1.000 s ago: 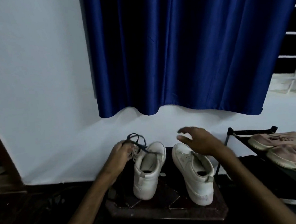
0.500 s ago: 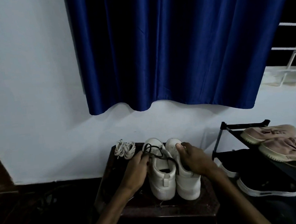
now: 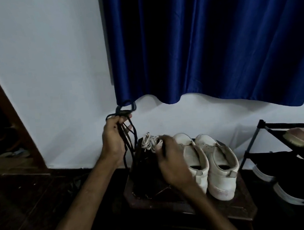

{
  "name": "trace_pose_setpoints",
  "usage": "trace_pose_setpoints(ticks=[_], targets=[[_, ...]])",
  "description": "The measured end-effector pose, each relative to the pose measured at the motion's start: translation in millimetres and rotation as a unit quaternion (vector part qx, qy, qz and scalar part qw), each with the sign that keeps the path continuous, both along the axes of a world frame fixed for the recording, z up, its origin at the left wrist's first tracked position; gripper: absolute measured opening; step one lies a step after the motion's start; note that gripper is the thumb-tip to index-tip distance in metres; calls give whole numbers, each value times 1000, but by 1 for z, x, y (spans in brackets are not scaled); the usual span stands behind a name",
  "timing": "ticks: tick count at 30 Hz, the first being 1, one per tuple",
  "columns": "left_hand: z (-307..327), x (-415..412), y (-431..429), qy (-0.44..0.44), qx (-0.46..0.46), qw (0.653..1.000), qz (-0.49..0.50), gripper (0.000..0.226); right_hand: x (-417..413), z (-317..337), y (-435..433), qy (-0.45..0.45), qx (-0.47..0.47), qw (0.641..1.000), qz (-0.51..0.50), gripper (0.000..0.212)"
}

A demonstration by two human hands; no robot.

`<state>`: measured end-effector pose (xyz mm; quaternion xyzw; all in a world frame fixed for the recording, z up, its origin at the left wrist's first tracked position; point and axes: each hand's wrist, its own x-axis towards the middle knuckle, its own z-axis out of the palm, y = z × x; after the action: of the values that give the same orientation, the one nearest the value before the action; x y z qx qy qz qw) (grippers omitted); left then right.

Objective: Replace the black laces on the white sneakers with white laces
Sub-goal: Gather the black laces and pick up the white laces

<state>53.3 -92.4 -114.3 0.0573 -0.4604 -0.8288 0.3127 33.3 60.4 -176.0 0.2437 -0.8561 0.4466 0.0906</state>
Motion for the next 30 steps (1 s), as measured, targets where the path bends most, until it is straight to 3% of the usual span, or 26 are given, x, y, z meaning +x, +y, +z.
trace_pose_setpoints(ticks=[3, 5, 6, 7, 10, 11, 14, 16, 18, 19, 21, 23, 26, 28, 30], targets=[[-5, 3, -11, 24, 52, 998, -5, 31, 2, -47, -30, -89, 154, 983, 32, 83], [-11, 4, -14, 29, 79, 996, -7, 30, 6, -68, -40, -77, 238, 967, 51, 113], [-13, 5, -14, 28, 87, 996, -12, 29, 8, -75, -44, -47, 259, 963, 62, 116], [-18, 4, -14, 22, 91, 995, -15, 28, 10, -78, -46, -18, 267, 961, 75, 109], [-26, 2, -10, 8, 117, 993, -19, 28, 12, -79, -44, 64, 236, 966, 86, 58], [-29, 1, -9, 14, 135, 990, -26, 28, 8, -80, -41, 87, 224, 968, 68, 52], [-36, 0, 5, 36, 179, 980, -75, 21, -4, -79, -27, -5, 131, 991, 13, 42], [-49, 1, 18, 5, 156, 981, -119, 21, -6, -76, -21, -82, -24, 996, -11, 45], [-68, 0, 27, -64, 5, 988, -141, 18, -2, -74, -19, -107, -140, 984, -25, 44], [-77, -2, 27, -97, -133, 977, -138, 22, 0, -73, -18, -110, -176, 978, -34, 41], [-94, -4, 22, -130, -402, 897, -130, 33, 4, -70, -19, -111, -240, 963, -44, 32], [-107, -4, 12, -138, -572, 804, -90, 34, 5, -66, -18, -109, -295, 948, -38, 30], [-127, 1, 4, -138, -697, 701, -60, 36, 6, -67, -16, -118, -334, 935, -4, 48], [-136, 3, 4, -171, -705, 685, -69, 34, 8, -68, -15, -93, -335, 937, 32, 60], [-140, 5, 6, -186, -695, 691, -73, 37, 10, -71, -14, -33, -273, 958, 74, 64]])
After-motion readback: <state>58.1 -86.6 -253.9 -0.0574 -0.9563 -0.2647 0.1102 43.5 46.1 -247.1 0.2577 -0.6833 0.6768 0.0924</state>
